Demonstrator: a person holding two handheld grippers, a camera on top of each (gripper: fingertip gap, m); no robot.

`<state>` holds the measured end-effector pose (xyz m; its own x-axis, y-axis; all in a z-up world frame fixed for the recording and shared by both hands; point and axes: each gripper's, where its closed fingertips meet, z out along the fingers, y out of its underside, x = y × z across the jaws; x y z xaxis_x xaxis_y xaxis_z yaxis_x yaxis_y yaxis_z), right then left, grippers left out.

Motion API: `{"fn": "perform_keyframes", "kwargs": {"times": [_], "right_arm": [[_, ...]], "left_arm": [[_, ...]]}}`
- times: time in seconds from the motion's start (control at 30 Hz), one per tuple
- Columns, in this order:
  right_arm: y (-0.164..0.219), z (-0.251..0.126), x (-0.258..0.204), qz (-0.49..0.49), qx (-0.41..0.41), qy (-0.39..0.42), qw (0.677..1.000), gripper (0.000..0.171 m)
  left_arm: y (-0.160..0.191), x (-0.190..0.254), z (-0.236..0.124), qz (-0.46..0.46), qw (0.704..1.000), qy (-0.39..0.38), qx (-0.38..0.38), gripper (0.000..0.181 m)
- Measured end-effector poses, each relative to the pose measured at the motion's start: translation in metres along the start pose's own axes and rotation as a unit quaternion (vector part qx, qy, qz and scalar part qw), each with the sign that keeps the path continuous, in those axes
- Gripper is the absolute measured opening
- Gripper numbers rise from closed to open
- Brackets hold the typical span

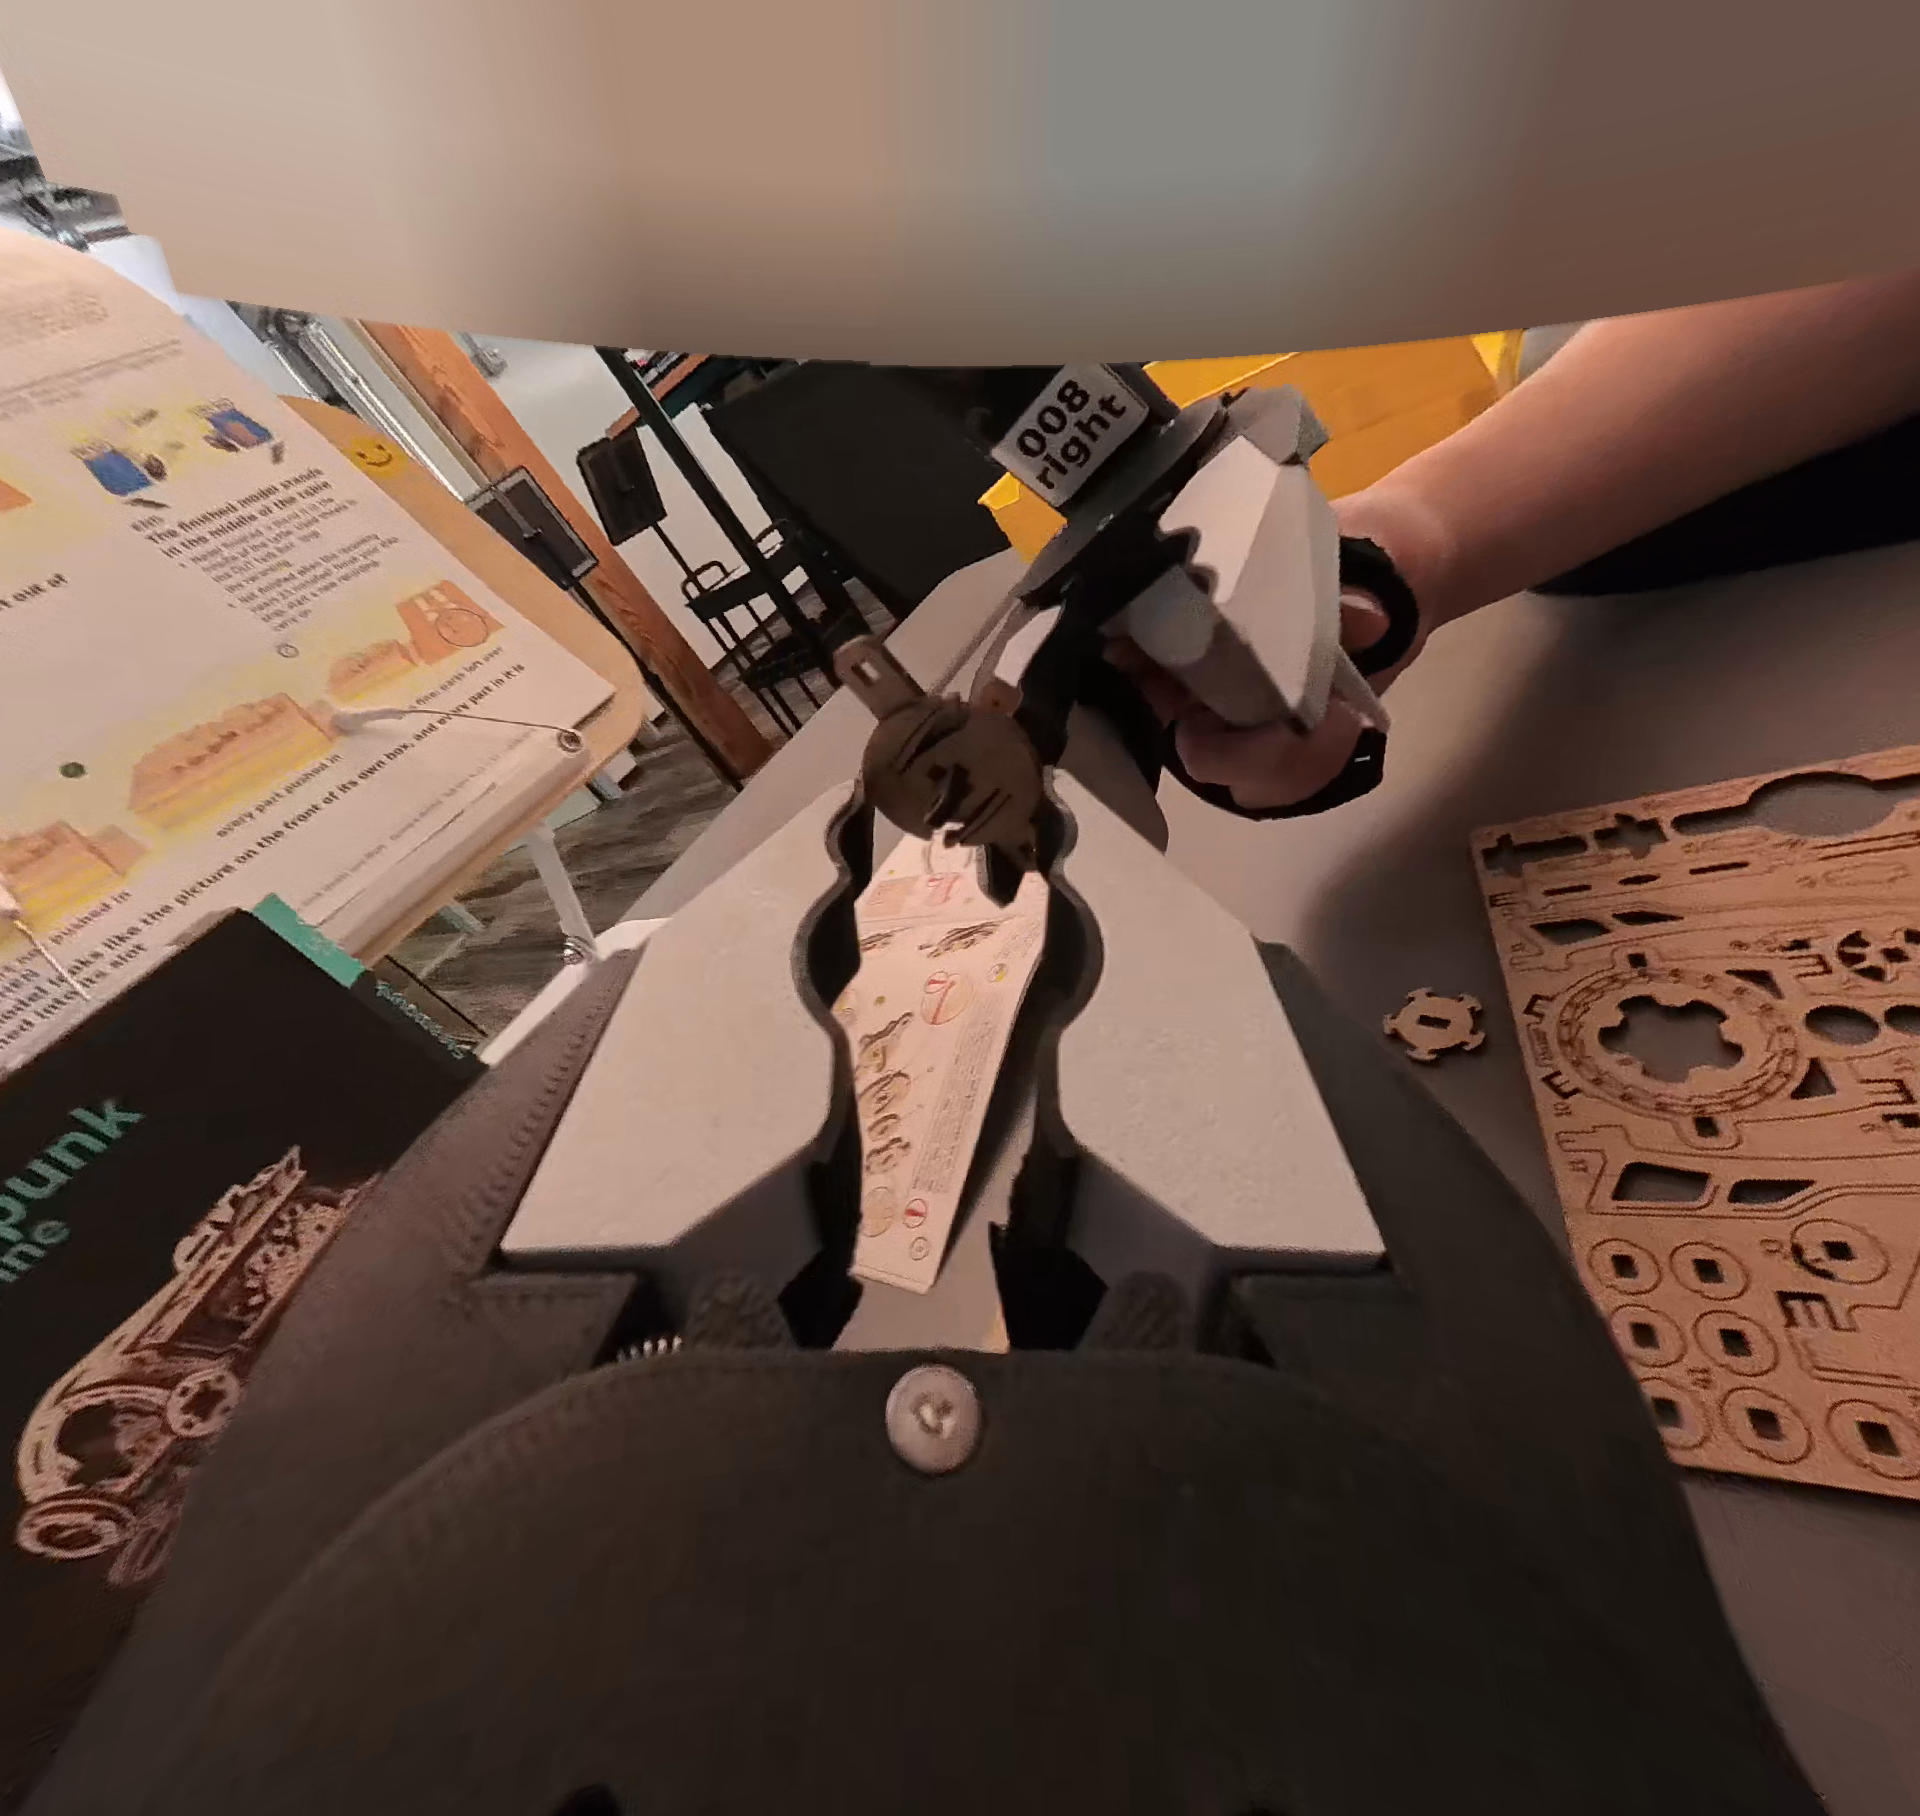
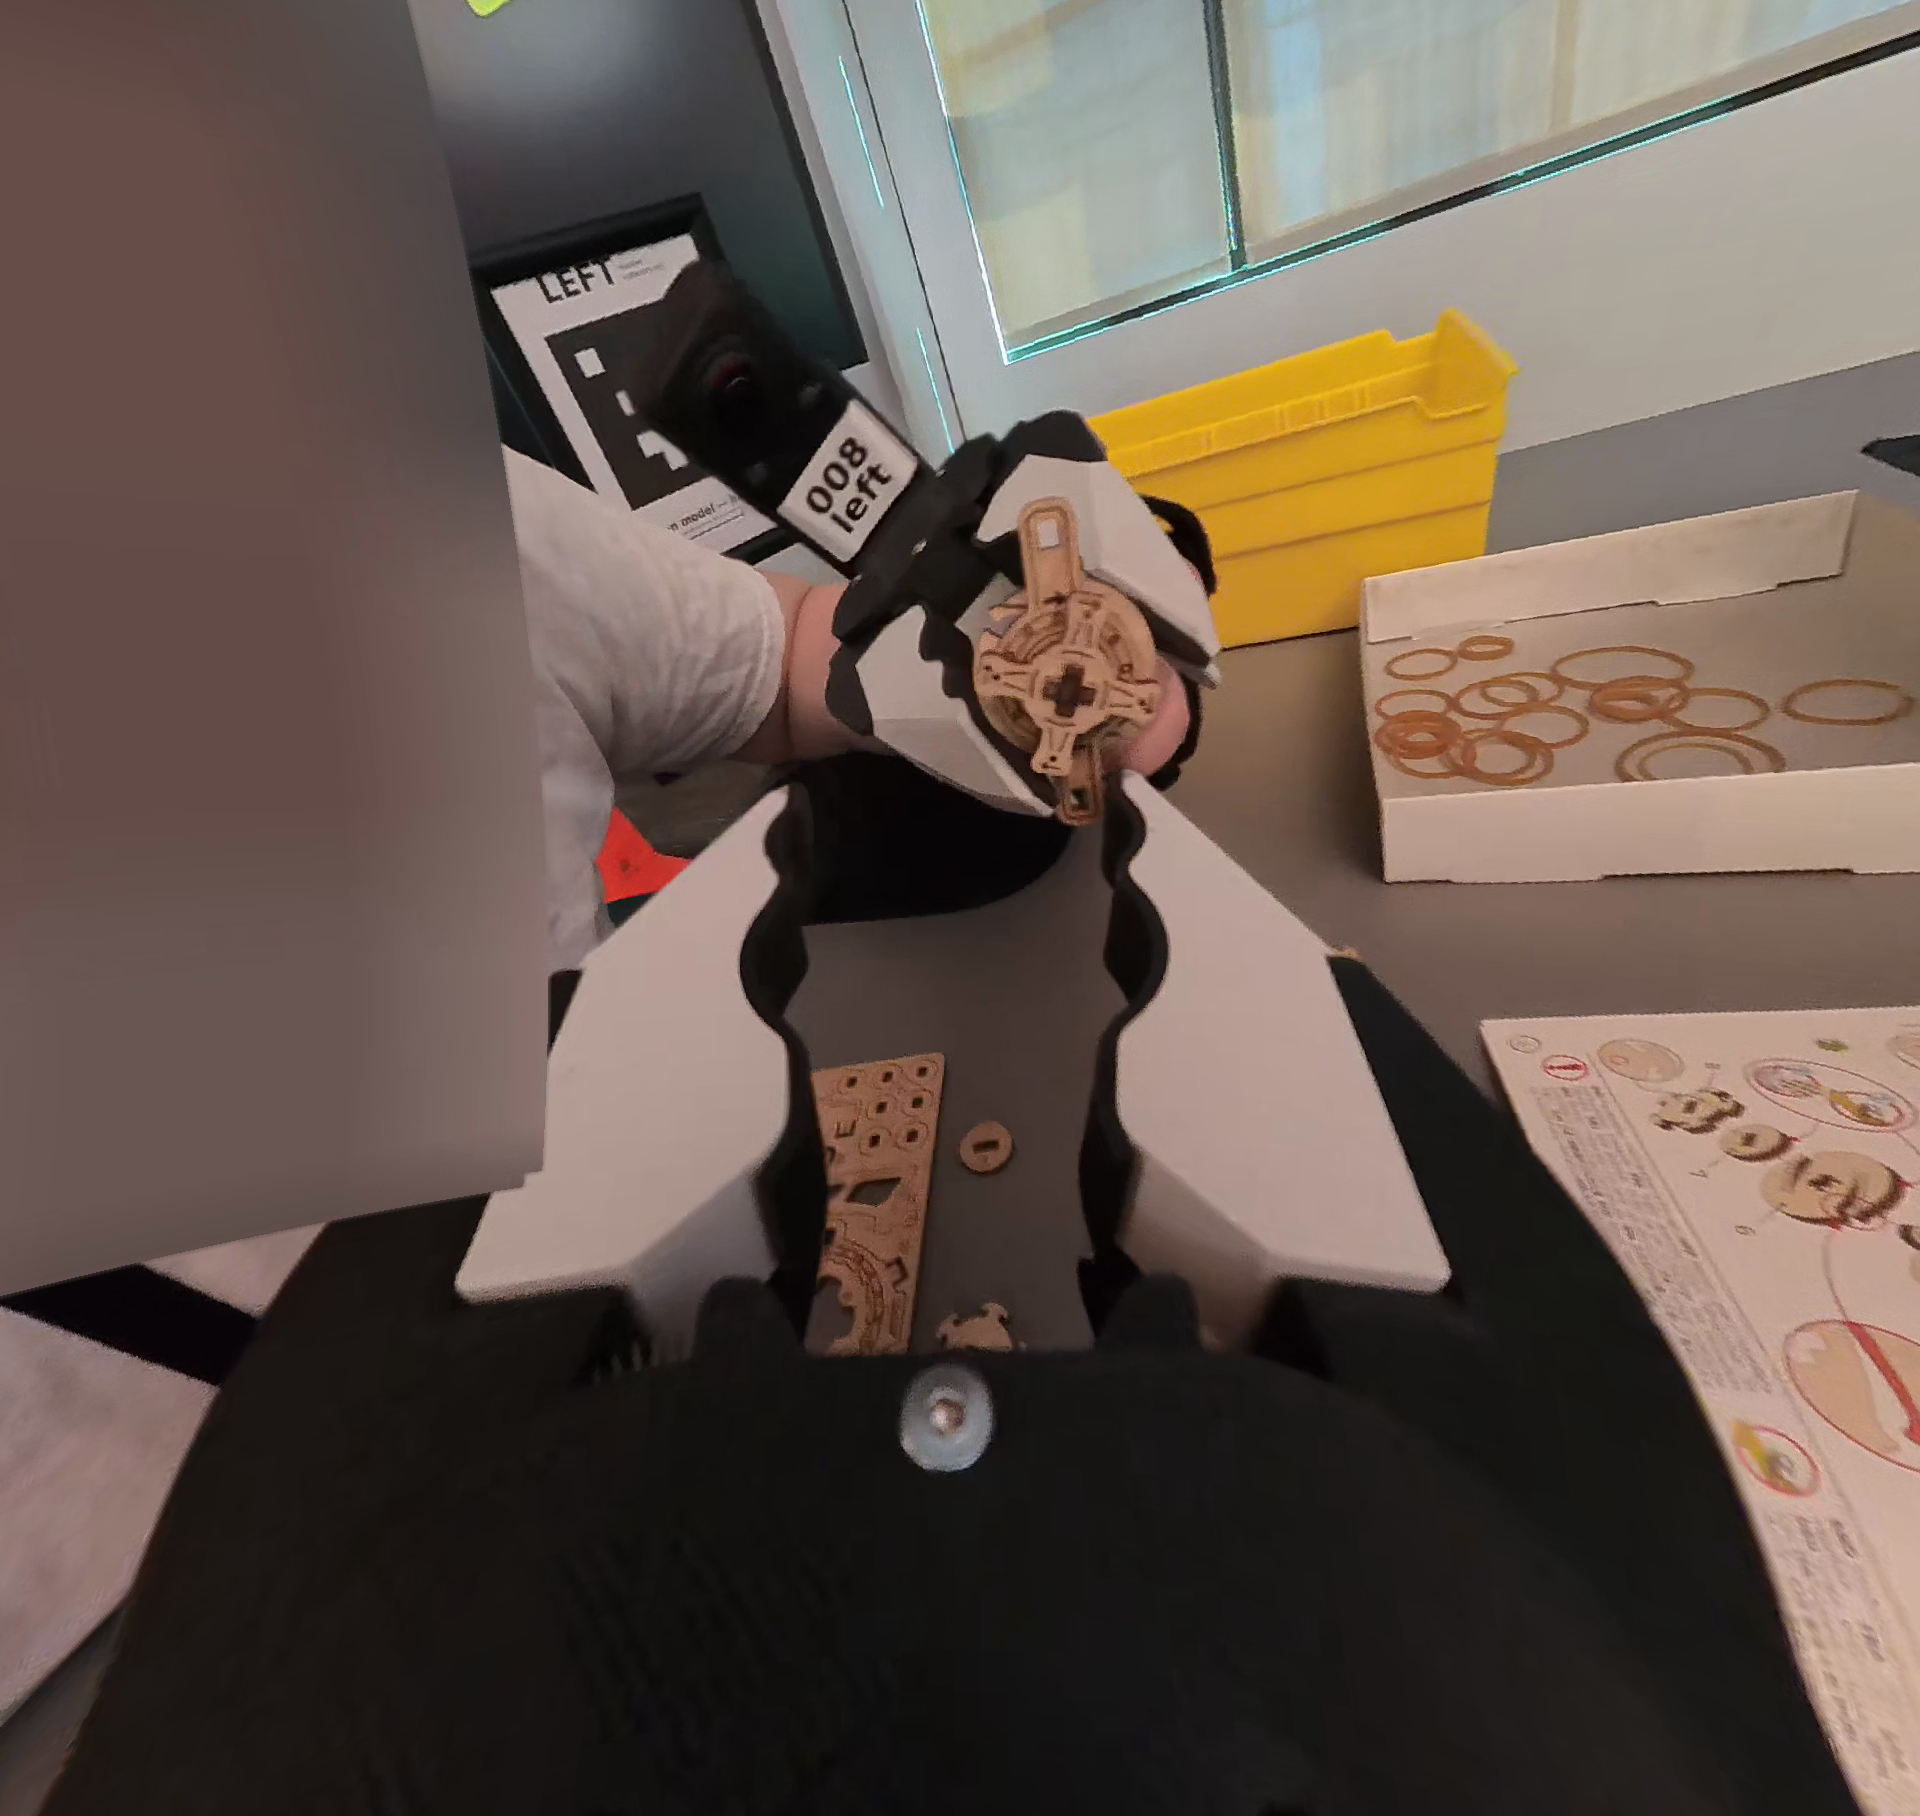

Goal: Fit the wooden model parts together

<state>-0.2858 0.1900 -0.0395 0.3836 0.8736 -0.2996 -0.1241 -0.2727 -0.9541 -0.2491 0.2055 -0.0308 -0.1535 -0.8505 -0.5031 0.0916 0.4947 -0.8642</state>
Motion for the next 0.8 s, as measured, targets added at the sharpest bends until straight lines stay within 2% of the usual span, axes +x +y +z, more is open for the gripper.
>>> {"fn": "perform_keyframes", "kwargs": {"times": [0.03,0.17,0.3,0.4,0.5,0.6,0.67,0.8], "right_arm": [[0.001,0.001,-0.001,0.001,-0.001,-0.001,1.000,0.057],[0.008,-0.005,0.015,-0.017,-0.021,0.031,0.999,0.043],[-0.003,-0.020,0.031,-0.063,-0.005,0.082,0.995,0.042],[-0.007,-0.030,0.038,-0.194,-0.025,0.142,0.970,0.041],[-0.009,-0.027,0.023,-0.278,-0.028,0.135,0.951,0.039],[-0.001,-0.024,0.026,-0.296,-0.051,0.144,0.943,0.040],[-0.002,-0.024,0.028,-0.291,-0.048,0.149,0.944,0.040],[-0.008,-0.025,0.033,-0.190,-0.020,0.139,0.972,0.037]], "left_arm": [[0.000,0.001,0.001,-0.010,1.000,0.004,-0.001,0.031],[0.013,0.007,0.007,-0.103,0.993,0.042,-0.039,0.030],[0.015,0.005,0.007,-0.218,0.972,0.080,-0.040,0.029],[0.018,0.010,0.008,-0.322,0.937,0.128,-0.042,0.029],[0.017,0.013,0.007,-0.433,0.882,0.184,-0.034,0.030],[0.016,0.013,0.005,-0.498,0.839,0.217,-0.024,0.030],[0.019,0.015,0.006,-0.502,0.836,0.220,-0.031,0.030],[0.019,0.018,0.006,-0.498,0.837,0.225,-0.034,0.030]]}}
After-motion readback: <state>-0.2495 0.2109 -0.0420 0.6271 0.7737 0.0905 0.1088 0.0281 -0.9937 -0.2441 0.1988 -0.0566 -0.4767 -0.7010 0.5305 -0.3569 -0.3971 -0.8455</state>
